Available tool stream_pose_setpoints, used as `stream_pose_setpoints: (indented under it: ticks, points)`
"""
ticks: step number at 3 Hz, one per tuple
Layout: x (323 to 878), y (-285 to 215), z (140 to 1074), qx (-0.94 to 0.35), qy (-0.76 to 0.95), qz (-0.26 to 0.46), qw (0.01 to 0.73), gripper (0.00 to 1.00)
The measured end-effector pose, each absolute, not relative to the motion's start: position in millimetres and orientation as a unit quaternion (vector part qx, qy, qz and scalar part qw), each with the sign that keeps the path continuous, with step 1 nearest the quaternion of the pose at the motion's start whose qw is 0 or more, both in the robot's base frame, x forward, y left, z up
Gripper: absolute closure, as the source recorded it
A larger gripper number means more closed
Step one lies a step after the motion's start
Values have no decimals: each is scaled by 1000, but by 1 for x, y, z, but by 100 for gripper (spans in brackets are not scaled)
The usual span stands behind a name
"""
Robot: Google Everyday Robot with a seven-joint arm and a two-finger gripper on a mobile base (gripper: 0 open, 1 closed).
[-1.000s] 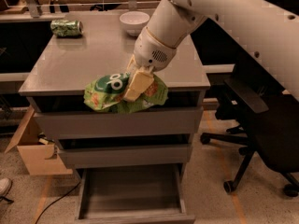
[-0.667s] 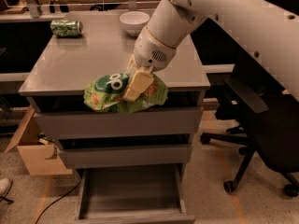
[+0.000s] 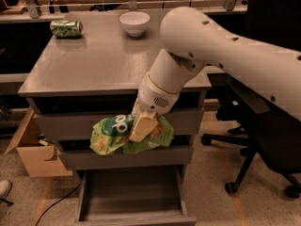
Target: Place green rice chip bag into bottom drawer
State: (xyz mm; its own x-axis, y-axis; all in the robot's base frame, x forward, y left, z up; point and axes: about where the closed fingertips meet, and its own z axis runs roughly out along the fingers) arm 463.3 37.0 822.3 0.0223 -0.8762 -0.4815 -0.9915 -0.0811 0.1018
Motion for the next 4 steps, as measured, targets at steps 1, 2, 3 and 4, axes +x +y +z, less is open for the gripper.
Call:
stream_pose_setpoints:
  ticks: [1, 2, 3, 4]
  points:
    - [438, 22, 768, -676, 687, 232, 132, 100]
    - [428, 14, 713, -650, 701, 256, 143, 100]
    - [423, 9, 654, -621, 713, 283, 160, 100]
    - [419, 11, 581, -577, 734, 318, 164, 100]
